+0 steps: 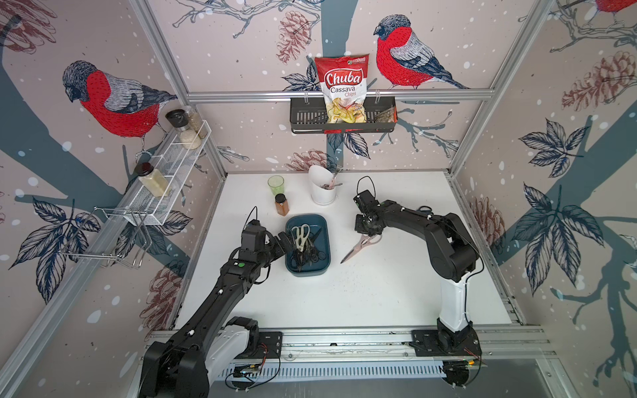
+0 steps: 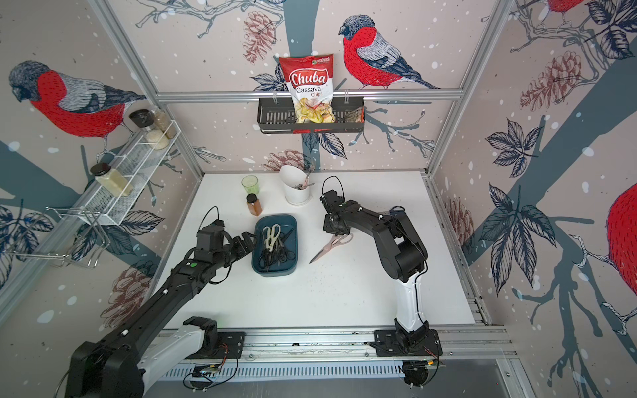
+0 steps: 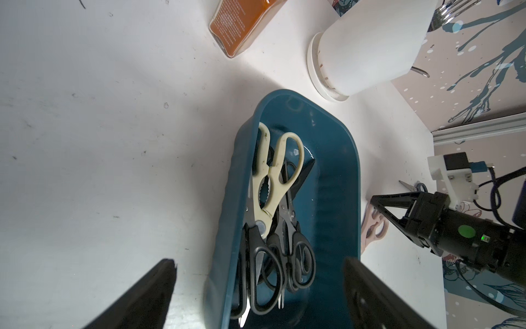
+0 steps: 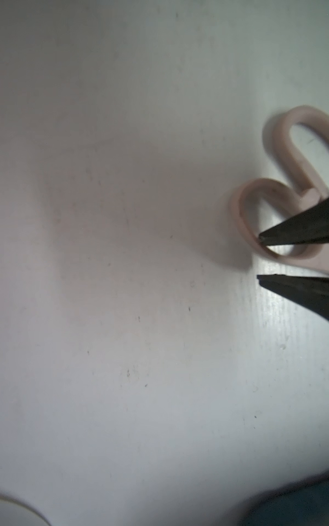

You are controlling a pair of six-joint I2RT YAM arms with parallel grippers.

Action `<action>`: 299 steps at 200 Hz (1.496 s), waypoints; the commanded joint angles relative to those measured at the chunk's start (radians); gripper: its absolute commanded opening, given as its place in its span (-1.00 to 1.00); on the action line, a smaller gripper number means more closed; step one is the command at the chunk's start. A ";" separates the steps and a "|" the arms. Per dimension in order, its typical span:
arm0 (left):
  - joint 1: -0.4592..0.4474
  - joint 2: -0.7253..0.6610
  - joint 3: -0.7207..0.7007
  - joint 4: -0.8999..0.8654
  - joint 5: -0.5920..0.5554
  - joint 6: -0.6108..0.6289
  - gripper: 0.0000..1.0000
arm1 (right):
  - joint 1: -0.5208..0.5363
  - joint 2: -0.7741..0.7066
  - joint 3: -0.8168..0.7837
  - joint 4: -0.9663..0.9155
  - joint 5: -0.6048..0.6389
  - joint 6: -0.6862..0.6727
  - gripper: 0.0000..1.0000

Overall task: Put the scissors into the storage box
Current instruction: Pick up the scissors from the center of the board.

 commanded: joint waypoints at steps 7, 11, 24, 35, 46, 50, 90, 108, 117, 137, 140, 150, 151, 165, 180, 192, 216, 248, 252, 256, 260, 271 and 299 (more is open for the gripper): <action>0.002 0.000 -0.002 0.004 -0.003 0.018 0.90 | 0.009 0.022 0.020 -0.049 0.044 0.014 -0.52; 0.002 0.000 -0.002 0.005 -0.004 0.017 0.90 | 0.009 0.023 0.020 -0.054 0.050 0.014 -0.52; 0.002 0.000 -0.003 0.005 -0.007 0.018 0.90 | 0.014 0.023 0.016 -0.059 0.061 0.014 -0.51; 0.002 0.000 -0.006 0.008 -0.008 0.017 0.90 | 0.017 0.023 0.014 -0.063 0.067 0.013 -0.51; 0.002 0.002 -0.008 0.011 -0.011 0.017 0.90 | 0.022 0.025 0.016 -0.066 0.074 0.012 -0.51; 0.002 0.002 -0.008 0.011 -0.009 0.017 0.90 | 0.025 0.026 0.017 -0.066 0.078 0.010 -0.51; 0.002 -0.002 -0.007 0.007 -0.009 0.019 0.90 | 0.042 0.078 0.038 -0.088 0.107 -0.004 -0.52; 0.003 -0.006 -0.007 0.004 -0.015 0.019 0.90 | 0.040 0.096 0.027 -0.074 0.097 -0.001 -0.59; 0.003 -0.009 -0.007 0.004 -0.016 0.019 0.90 | 0.040 0.103 0.020 -0.066 0.094 0.002 -0.63; 0.002 -0.013 -0.006 0.000 -0.017 0.017 0.90 | 0.040 0.111 0.011 -0.048 0.090 0.005 -0.78; 0.002 -0.013 -0.006 0.000 -0.018 0.016 0.90 | 0.039 0.112 0.009 -0.047 0.090 0.006 -0.81; 0.002 -0.016 -0.004 -0.002 -0.020 0.015 0.90 | 0.039 0.110 0.002 -0.036 0.091 0.007 -0.92; 0.002 -0.016 -0.004 -0.003 -0.020 0.016 0.90 | 0.038 0.110 0.002 -0.034 0.090 0.007 -0.93; 0.002 -0.018 -0.001 -0.004 -0.023 0.015 0.90 | 0.036 0.100 -0.005 -0.021 0.089 0.005 -1.00; 0.002 -0.020 0.000 -0.005 -0.026 0.016 0.90 | 0.035 0.081 -0.009 -0.009 0.082 -0.004 -1.00; 0.002 -0.021 -0.001 -0.005 -0.028 0.013 0.90 | 0.034 0.053 -0.014 0.002 0.078 -0.008 -1.00; 0.002 -0.024 0.002 -0.006 -0.031 0.010 0.90 | 0.025 -0.024 -0.034 0.039 0.026 -0.016 -1.00; 0.003 -0.026 0.007 -0.002 -0.035 0.006 0.90 | 0.003 -0.119 -0.044 0.053 -0.051 -0.022 -1.00; 0.002 -0.026 0.009 -0.003 -0.035 0.007 0.90 | 0.001 -0.131 -0.044 0.053 -0.059 -0.023 -1.00; 0.002 -0.026 0.008 -0.002 -0.035 0.006 0.90 | -0.001 -0.142 -0.044 0.053 -0.067 -0.024 -1.00; 0.002 -0.026 0.009 -0.002 -0.035 0.006 0.90 | -0.004 -0.154 -0.045 0.053 -0.075 -0.024 -1.00; 0.003 -0.023 0.010 0.002 -0.036 0.006 0.90 | -0.008 -0.186 -0.049 0.052 -0.095 -0.024 -1.00; 0.003 -0.015 0.001 0.019 -0.031 -0.003 0.90 | -0.005 -0.251 -0.045 0.063 -0.156 -0.011 -1.00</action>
